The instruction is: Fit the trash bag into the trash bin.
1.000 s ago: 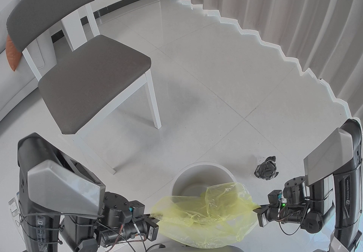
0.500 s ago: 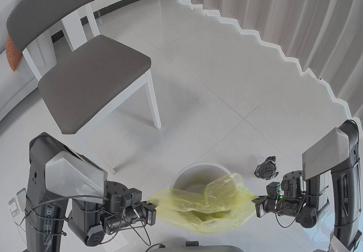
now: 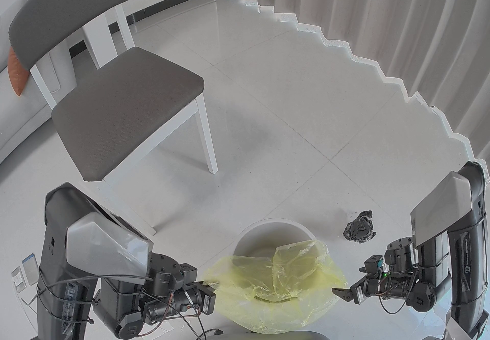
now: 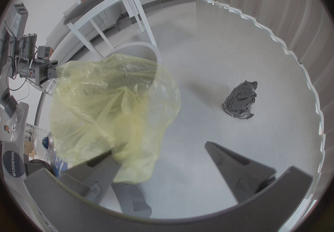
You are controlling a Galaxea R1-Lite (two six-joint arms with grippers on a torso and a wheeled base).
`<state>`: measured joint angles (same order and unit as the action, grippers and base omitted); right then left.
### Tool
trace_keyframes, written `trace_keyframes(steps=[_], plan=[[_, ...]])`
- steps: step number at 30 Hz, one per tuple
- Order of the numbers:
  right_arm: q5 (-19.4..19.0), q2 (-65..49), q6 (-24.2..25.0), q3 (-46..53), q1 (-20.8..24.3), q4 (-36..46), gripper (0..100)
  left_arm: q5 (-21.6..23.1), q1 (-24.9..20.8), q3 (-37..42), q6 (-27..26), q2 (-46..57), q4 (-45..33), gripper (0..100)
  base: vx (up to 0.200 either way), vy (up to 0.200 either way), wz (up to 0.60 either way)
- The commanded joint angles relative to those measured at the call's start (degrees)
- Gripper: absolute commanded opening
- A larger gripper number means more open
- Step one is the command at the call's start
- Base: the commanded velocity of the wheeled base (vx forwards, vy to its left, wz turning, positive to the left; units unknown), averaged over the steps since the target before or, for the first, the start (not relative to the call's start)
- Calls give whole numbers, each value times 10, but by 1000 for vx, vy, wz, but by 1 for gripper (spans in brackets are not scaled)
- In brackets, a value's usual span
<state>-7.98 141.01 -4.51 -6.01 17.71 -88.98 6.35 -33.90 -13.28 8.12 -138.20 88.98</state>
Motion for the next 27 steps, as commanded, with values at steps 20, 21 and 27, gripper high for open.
trace_keyframes(steps=[20, 21, 27], plan=[[-36, -148, -1, 43, 2, -10, 100, -6, 11, -97, 29, -22, 10, 100, 0, 0, 0], [-36, -148, -1, 44, 12, -10, 100, -6, 12, -104, 30, -25, 10, 100, 0, 0, 0], [-28, -145, 0, 31, 99, -10, 100, -9, 9, -110, 30, -29, 10, 100, 0, 0, 0]])
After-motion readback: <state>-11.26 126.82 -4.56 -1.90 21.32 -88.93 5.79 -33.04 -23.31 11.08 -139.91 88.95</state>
